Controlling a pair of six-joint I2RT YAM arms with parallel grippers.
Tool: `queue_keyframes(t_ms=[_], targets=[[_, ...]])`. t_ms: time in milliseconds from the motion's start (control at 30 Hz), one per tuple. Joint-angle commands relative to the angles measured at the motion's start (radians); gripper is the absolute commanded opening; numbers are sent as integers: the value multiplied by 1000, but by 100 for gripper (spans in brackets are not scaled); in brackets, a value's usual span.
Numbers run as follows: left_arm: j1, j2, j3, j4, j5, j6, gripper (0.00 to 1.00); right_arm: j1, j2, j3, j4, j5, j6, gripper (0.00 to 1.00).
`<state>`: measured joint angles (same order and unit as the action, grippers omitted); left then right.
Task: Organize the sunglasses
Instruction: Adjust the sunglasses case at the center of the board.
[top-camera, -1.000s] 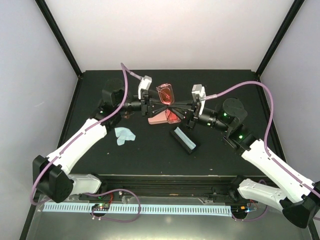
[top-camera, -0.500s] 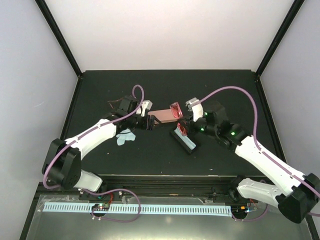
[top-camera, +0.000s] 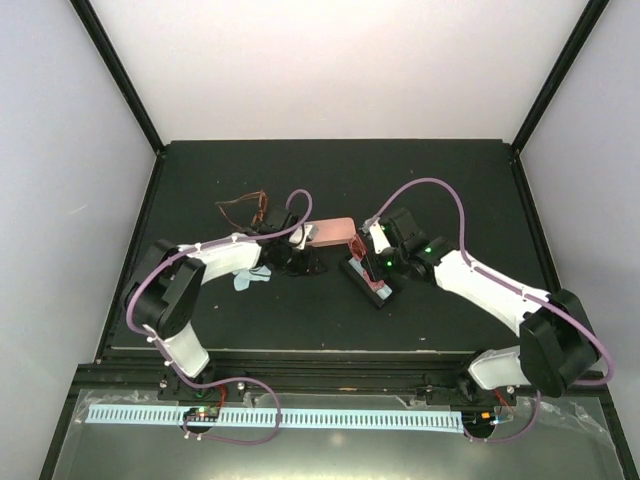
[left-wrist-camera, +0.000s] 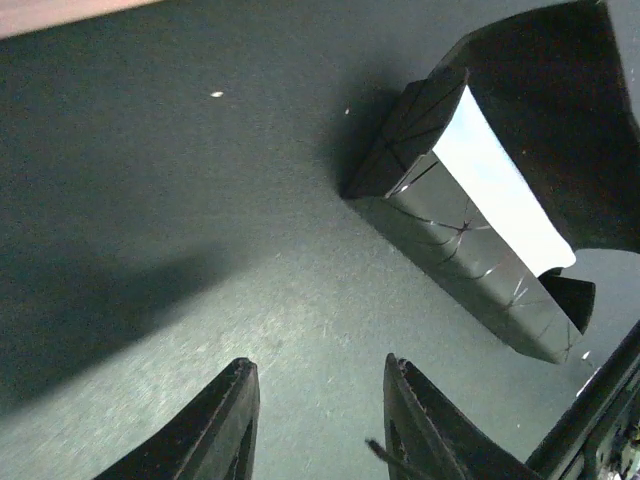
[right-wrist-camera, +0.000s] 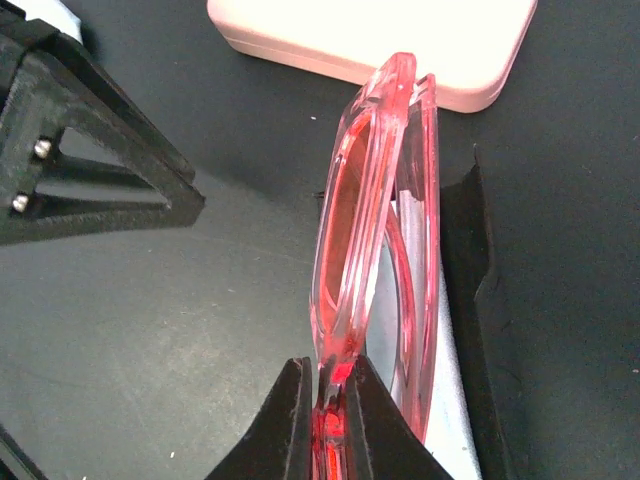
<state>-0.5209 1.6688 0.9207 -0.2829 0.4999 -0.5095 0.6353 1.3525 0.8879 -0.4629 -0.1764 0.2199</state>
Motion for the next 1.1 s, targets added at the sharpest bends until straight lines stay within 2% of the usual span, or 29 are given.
queue_keyframes(t_ms=[0,233,367,633,1067], targets=[[-44,66,82,1,7,-29,35,-15,46,-2,23,-22,-36,1],[-97,152,177,-72,-34,-38,29,-25,105,-2,25,-4,-51,1],[-102,190,230,-126,-51,-26,21,-26,121,-6,20,15,-51,1],[-106,222,280,-202,-104,-5,20,-26,156,-18,22,63,-33,1],[-136,317,394,-265,-124,-9,20,-26,162,19,-6,58,-54,1]])
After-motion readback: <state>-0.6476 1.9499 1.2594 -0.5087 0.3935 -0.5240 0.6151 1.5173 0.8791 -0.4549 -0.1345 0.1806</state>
